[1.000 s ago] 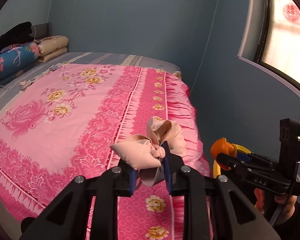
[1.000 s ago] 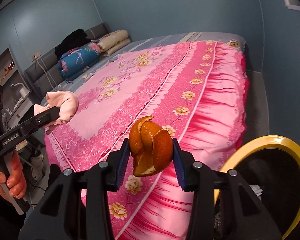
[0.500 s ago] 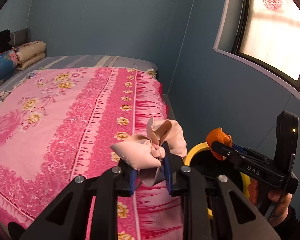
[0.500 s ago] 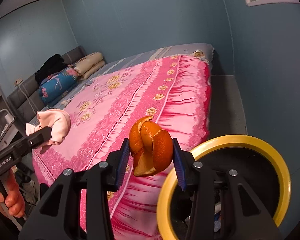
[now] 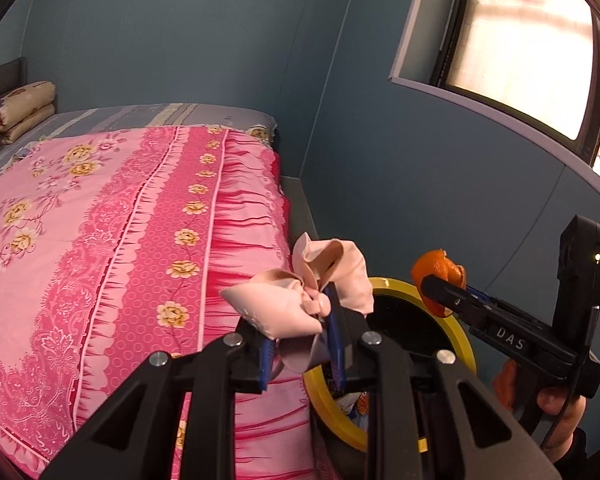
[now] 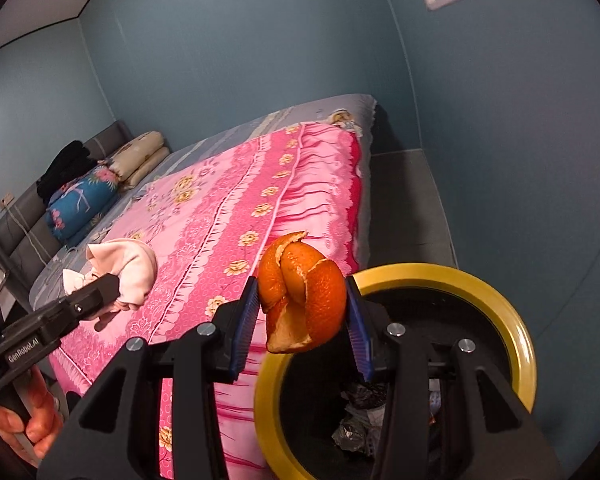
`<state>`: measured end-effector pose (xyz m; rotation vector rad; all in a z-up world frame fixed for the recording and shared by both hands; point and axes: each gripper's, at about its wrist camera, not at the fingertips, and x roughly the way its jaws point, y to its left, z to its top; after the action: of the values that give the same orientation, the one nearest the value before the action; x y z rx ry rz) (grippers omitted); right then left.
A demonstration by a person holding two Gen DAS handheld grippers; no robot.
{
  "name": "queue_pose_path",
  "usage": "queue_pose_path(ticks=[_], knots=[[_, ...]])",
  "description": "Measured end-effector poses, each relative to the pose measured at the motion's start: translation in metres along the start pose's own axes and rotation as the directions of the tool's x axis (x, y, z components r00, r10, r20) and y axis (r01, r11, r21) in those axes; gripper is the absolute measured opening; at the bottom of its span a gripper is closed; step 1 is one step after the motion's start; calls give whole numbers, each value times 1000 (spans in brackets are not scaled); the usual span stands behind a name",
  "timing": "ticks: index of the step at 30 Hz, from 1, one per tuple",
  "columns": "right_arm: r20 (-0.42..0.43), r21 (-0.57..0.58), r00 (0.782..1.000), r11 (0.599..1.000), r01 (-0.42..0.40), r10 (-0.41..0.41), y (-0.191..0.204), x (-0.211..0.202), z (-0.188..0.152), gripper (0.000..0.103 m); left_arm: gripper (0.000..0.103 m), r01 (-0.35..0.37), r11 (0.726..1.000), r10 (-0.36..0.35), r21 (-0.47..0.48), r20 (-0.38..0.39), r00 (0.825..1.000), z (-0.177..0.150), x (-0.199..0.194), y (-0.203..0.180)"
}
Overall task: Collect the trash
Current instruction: 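Carry the beige bag and orange peel over the yellow bin, then open both grippers to drop the bag and peel into the bin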
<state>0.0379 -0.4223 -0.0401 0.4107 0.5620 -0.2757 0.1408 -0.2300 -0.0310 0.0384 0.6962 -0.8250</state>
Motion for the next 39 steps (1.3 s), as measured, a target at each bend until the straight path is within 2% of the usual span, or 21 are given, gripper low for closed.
queue_pose_path(ticks=[13, 27, 33, 39], knots=[[-24, 117, 999, 992, 50, -47, -47, 1, -6, 41, 21, 53, 997, -47, 61, -96, 994, -14, 42, -35], [-86, 202, 995, 977, 68, -51, -75, 17, -20, 41, 22, 93, 994, -81, 48, -221, 972, -34, 87, -45], [-116, 222, 991, 971, 88, -63, -81, 25, -25, 41, 22, 102, 994, -90, 39, -247, 965, -40, 93, -46], [-111, 221, 991, 970, 103, -79, -82, 25, -28, 43, 25, 115, 993, -104, 34, -247, 963, -41, 91, -48]])
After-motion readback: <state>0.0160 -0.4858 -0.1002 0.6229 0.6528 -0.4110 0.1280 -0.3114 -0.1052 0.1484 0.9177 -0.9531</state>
